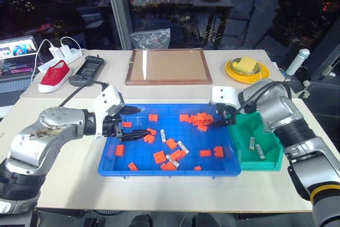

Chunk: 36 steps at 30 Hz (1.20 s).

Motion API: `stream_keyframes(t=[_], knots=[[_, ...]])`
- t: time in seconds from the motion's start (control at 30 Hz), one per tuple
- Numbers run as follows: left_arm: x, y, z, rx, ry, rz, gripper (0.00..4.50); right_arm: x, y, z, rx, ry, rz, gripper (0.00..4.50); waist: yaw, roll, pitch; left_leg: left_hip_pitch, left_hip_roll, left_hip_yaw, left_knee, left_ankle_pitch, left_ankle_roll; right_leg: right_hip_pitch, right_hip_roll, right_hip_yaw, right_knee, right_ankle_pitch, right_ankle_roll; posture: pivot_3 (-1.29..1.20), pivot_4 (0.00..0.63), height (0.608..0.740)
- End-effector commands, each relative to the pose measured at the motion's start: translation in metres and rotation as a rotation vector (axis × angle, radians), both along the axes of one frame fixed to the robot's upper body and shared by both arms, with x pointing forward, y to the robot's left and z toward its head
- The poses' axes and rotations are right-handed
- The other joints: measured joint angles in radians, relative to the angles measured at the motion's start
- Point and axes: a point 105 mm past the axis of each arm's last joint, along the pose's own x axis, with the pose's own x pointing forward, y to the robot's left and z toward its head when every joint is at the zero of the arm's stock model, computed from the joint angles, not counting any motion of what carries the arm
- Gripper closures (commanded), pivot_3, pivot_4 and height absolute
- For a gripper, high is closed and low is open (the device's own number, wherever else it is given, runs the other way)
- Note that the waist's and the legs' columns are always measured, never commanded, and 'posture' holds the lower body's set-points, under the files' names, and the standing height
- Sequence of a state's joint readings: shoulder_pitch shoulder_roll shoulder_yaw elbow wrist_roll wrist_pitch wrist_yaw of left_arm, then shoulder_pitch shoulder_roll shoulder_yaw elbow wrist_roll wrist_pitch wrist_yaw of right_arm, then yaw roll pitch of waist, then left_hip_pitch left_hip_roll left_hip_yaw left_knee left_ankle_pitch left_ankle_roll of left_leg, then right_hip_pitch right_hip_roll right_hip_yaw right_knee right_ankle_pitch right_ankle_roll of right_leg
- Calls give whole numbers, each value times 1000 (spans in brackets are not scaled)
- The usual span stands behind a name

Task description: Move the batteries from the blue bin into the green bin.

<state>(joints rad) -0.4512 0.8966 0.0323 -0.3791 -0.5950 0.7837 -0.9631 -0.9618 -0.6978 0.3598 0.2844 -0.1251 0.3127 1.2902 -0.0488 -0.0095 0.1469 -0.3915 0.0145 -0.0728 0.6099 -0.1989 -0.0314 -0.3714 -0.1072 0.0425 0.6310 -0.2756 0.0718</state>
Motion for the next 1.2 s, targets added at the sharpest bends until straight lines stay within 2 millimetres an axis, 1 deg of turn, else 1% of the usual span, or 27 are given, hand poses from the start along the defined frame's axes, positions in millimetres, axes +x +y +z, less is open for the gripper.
stream_keyframes(t=[0.03,0.1,0.13,0.23,0.3,0.37,0.7,0.8,0.9,1.03,1.17,1.2], knots=[[0,-2,9,-2,-48,-18,0,-38,32,18,131,93,166,28,0,0,0,0,0,0,0,0,0,0,0,0,0,0,0,0,150,740],[0,-2,9,-2,-48,-18,0,-48,42,8,131,126,202,28,2,0,0,0,0,-1,0,0,0,0,0,0,0,0,0,0,150,740],[0,-2,9,-1,-49,-18,0,-50,47,2,127,128,207,28,3,0,0,0,0,-1,0,0,0,1,0,-1,0,0,0,0,150,740],[0,-3,9,-1,-52,-18,0,-59,62,-25,123,167,224,28,4,0,0,0,0,-1,1,0,0,1,0,0,0,0,0,0,150,740],[2,-1,12,0,-70,-1,0,-54,60,-46,55,166,190,28,3,0,0,0,0,-1,1,0,0,1,0,0,0,0,0,0,150,740],[1,2,14,6,-79,11,0,-50,59,-56,25,155,163,28,3,0,0,0,0,-1,1,0,0,1,0,0,0,0,0,0,150,740],[4,8,18,23,-100,37,0,-48,61,-69,9,172,162,28,3,0,0,0,0,-1,1,0,0,0,0,0,0,0,0,0,150,740],[6,8,16,26,-103,42,0,-49,64,-77,2,185,175,28,2,0,0,0,0,-1,1,0,0,0,0,0,0,0,0,0,150,740],[7,9,16,27,-105,48,0,-47,64,-80,-2,184,173,28,2,0,0,0,0,-1,1,0,0,0,0,0,0,0,0,0,150,740],[7,11,17,34,-112,56,0,-42,54,-84,-34,182,140,28,3,0,0,1,0,-1,1,0,0,1,0,0,0,0,0,0,150,740],[8,13,16,34,-110,65,0,-46,48,-85,-61,202,146,964,4,0,0,1,0,-1,1,0,0,1,0,0,0,0,0,0,150,740],[8,13,16,38,-111,68,0,-46,47,-85,-60,200,145,1460,4,0,0,1,0,-1,1,0,0,1,0,0,0,0,0,0,150,740]])
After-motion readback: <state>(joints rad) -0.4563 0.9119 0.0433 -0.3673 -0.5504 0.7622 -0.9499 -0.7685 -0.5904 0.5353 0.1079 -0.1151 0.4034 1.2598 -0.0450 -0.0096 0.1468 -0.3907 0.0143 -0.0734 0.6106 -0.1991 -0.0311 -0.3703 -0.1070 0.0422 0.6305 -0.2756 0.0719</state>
